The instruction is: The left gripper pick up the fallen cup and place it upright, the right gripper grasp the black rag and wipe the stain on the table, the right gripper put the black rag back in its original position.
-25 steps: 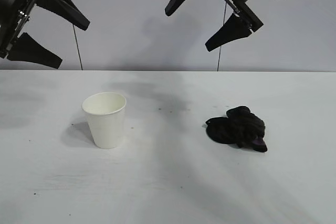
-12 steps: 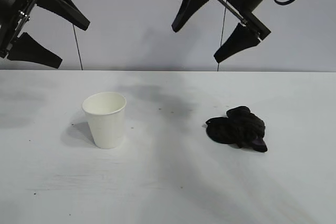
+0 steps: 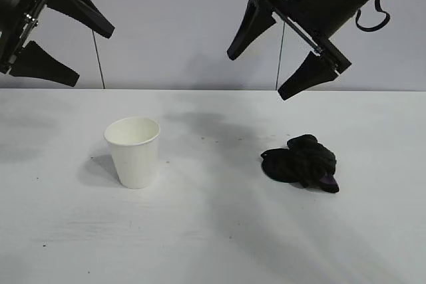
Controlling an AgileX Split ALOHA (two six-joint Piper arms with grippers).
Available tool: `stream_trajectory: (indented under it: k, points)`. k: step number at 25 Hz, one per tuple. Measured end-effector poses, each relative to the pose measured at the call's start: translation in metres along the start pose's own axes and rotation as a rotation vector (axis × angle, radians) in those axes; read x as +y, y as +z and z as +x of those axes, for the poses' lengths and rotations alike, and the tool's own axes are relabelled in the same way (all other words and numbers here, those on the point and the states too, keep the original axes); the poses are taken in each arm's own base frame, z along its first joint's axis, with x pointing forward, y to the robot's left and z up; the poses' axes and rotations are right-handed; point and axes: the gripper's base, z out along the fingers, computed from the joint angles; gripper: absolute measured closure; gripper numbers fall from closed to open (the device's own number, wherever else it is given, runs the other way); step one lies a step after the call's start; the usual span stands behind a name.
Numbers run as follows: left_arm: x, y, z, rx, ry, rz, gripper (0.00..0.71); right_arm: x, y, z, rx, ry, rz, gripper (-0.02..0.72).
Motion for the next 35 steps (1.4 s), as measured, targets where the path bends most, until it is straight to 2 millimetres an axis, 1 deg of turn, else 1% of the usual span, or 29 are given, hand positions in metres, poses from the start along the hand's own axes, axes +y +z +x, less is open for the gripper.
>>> stream_trajectory:
  k: [5, 9, 20, 35]
  points:
    - [0.0, 0.0, 0.0, 0.0, 0.0, 0.0, 0.081, -0.012, -0.009, -0.001, -0.017, 0.027, 0.006, 0.009]
    - [0.0, 0.0, 0.0, 0.0, 0.0, 0.001, 0.081, -0.016, -0.012, -0.002, -0.023, 0.038, 0.006, 0.009]
    - [0.0, 0.0, 0.0, -0.004, -0.001, 0.0, 0.081, -0.014, -0.012, -0.002, -0.026, 0.042, -0.026, 0.009]
    - [0.003, 0.0, -0.005, -0.056, 0.002, -0.033, 0.081, -0.011, -0.013, -0.002, -0.028, 0.04, -0.047, 0.009]
